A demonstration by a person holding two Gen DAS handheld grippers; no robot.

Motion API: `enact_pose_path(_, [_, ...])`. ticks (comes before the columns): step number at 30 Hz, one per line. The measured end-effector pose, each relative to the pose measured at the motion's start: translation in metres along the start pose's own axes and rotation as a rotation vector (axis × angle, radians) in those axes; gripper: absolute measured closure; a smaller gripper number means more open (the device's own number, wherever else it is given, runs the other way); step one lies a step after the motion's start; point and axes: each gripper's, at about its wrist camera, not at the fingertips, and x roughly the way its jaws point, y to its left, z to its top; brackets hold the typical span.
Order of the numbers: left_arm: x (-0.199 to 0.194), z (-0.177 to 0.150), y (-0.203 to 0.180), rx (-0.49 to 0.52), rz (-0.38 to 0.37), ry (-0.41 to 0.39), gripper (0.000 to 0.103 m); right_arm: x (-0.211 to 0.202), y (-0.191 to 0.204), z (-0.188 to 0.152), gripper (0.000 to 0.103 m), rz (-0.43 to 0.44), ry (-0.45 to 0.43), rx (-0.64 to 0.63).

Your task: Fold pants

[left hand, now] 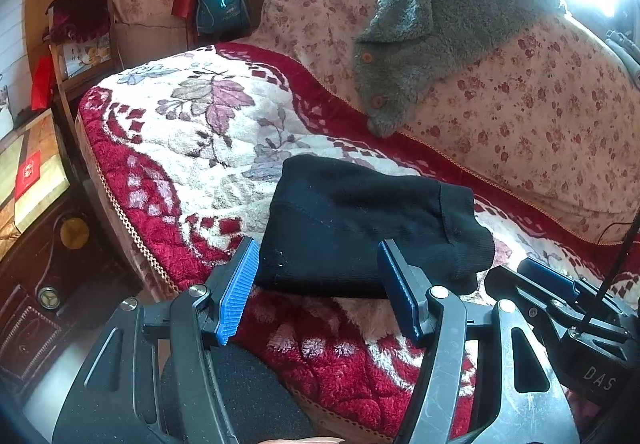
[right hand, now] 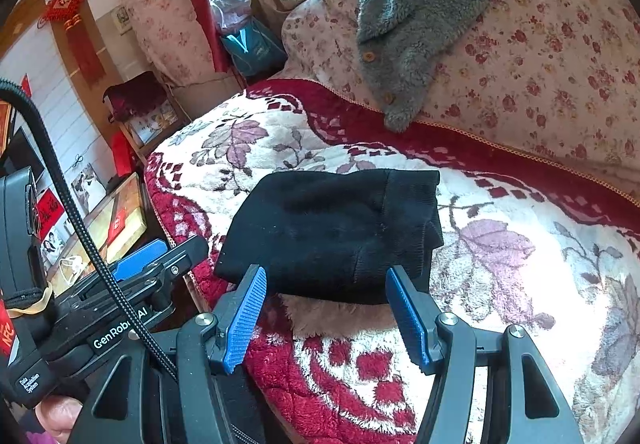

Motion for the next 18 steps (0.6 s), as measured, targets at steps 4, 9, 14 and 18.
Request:
enact_pose_path(4, [0.003, 0.0, 0.001, -0.002, 0.004, 0.002, 0.041, 0.003, 0.0, 0.001, 0.043, 0.002, 0.007, 0.0])
enact_pose_path(9, [0.007, 0.001, 0.002, -0.004, 0.009, 0.004, 0.041, 0.008, 0.003, 0.004, 0.043, 0.004, 0.012, -0.008])
enact_pose_path(14, [0.01, 0.002, 0.003, -0.007, 0.01, 0.008, 0.041, 0.013, 0.004, 0.007, 0.043, 0.004, 0.018, -0.017])
enact_pose_path(18, [0.015, 0.003, 0.006, -0.015, 0.008, 0.018, 0.041, 0.017, 0.002, 0.009, 0.043, 0.005, 0.024, -0.011])
